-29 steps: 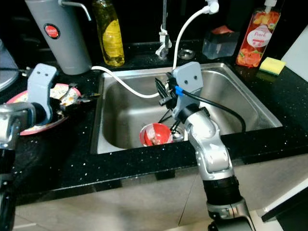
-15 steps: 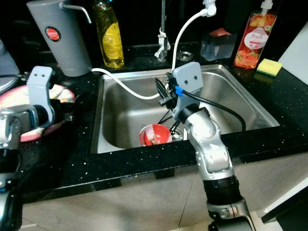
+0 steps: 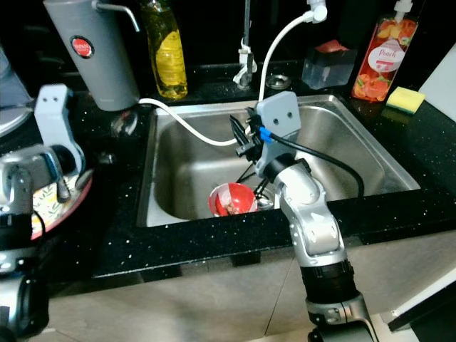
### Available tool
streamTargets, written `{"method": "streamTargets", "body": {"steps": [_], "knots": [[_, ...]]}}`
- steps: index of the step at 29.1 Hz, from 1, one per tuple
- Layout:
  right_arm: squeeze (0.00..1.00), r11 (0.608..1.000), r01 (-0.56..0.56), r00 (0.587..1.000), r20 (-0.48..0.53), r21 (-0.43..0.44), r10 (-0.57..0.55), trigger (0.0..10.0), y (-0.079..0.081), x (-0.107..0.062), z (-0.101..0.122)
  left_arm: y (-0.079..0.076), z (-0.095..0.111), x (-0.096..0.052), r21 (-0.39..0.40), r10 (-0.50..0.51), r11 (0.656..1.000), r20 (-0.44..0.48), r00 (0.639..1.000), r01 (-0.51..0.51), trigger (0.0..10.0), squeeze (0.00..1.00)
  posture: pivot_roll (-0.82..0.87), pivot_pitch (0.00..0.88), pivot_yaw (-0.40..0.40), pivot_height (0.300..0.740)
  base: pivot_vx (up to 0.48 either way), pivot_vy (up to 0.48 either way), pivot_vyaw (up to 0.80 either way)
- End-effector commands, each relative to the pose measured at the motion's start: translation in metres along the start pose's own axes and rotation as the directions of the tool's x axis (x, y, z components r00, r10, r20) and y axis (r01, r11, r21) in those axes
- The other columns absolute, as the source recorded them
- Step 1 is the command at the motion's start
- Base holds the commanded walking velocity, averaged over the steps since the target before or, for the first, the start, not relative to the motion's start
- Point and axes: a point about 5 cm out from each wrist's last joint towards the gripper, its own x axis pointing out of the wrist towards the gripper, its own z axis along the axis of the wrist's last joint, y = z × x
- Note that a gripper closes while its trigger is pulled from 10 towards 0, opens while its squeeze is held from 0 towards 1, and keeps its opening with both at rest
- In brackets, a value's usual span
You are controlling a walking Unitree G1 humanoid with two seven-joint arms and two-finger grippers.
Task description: Kitchen organization
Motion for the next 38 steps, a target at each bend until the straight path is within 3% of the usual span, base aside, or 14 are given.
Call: {"method": "streamTargets", "body": {"steps": [1,7,8,10,12,14,16,17,20,24,27,31,35,38], "knots": [[0.0,1.0,-0.003,1.0,0.001,-0.003,0.003,10.0,0.001,0.001,0.0,-0.011,0.009,0.001,0.007,-0.053,0.999,0.044,0.998,0.052,10.0,0.0,0.08,0.021,-0.008,0.74,0.0,0.0,0.0],[0.0,0.999,-0.011,1.0,0.023,0.043,0.01,10.0,0.0,0.002,0.005,-0.032,0.009,0.005,-0.016,-0.169,0.985,0.063,0.984,0.17,10.0,0.0,0.08,0.016,0.002,0.74,0.0,0.0,0.0],[0.0,0.99,-0.115,0.993,0.031,0.079,0.113,10.0,0.005,-0.001,0.009,-0.045,0.002,0.004,0.001,-0.267,0.964,0.053,0.962,0.267,10.0,0.0,0.07,0.016,0.004,0.74,0.0,0.0,0.0],[0.0,0.958,-0.275,0.961,0.021,0.078,0.275,10.0,0.017,-0.01,0.011,-0.051,-0.002,0.001,0.018,-0.308,0.951,0.051,0.95,0.308,10.0,0.0,0.07,0.016,0.004,0.74,0.0,0.0,0.0],[0.0,0.958,-0.275,0.961,0.021,0.078,0.275,10.0,0.017,-0.01,0.011,-0.051,-0.002,0.001,0.018,-0.308,0.951,0.051,0.95,0.308,10.0,0.0,0.07,0.016,0.004,0.74,0.0,0.0,0.0],[0.0,0.907,-0.417,0.908,-0.008,0.065,0.418,10.0,0.029,-0.023,0.01,-0.051,-0.003,0.001,0.021,-0.307,0.952,0.048,0.951,0.306,10.0,0.0,0.07,0.013,0.007,0.74,0.0,0.0,0.0],[0.0,0.898,-0.435,0.899,-0.025,0.067,0.437,10.0,0.031,-0.027,0.007,-0.05,-0.005,0.003,0.018,-0.295,0.956,0.041,0.955,0.294,10.0,0.0,0.07,0.011,0.006,0.74,0.0,0.0,0.0],[0.0,0.938,-0.345,0.935,-0.084,0.023,0.346,10.0,0.018,-0.024,-0.002,-0.051,-0.01,0.011,0.038,-0.256,0.966,0.0,0.967,0.256,10.0,0.0,0.07,0.004,0.003,0.74,0.0,0.0,0.0],[0.0,0.965,-0.264,0.957,-0.125,-0.003,0.262,10.0,0.007,-0.02,-0.009,-0.054,-0.013,0.015,0.074,-0.237,0.968,-0.024,0.971,0.238,10.0,0.0,0.07,0.001,0.003,0.74,0.0,0.0,0.0],[0.0,1.0,-0.019,0.977,-0.213,-0.02,0.014,10.0,-0.033,-0.015,-0.021,-0.086,-0.018,0.035,0.158,-0.288,0.942,-0.069,0.955,0.295,10.0,0.0,0.06,0.0,0.004,0.74,0.0,0.0,0.0],[0.0,0.995,0.093,0.963,-0.251,-0.025,-0.096,10.0,-0.05,-0.016,-0.023,-0.103,-0.02,0.044,0.194,-0.317,0.925,-0.086,0.945,0.328,10.0,0.0,0.05,0.0,0.007,0.74,0.0,0.0,0.0],[0.0,0.953,0.291,0.907,-0.296,-0.079,-0.301,10.0,-0.078,-0.023,-0.028,-0.133,-0.032,0.063,0.276,-0.348,0.89,-0.104,0.932,0.363,10.0,0.0,0.04,0.0,0.02,0.74,0.0,0.0,0.0],[0.0,0.927,0.363,0.881,-0.289,-0.093,-0.374,10.0,-0.086,-0.027,-0.028,-0.149,-0.051,0.079,0.254,-0.33,0.89,-0.214,0.92,0.378,10.0,0.0,0.03,0.0,0.031,0.74,0.0,0.0,0.0],[0.0,0.928,0.362,0.888,-0.27,-0.089,-0.372,10.0,-0.083,-0.027,-0.024,-0.156,-0.054,0.083,0.282,-0.33,0.877,-0.233,0.915,0.388,10.0,0.0,0.02,0.0,0.041,0.74,0.0,0.0,0.0]]}}
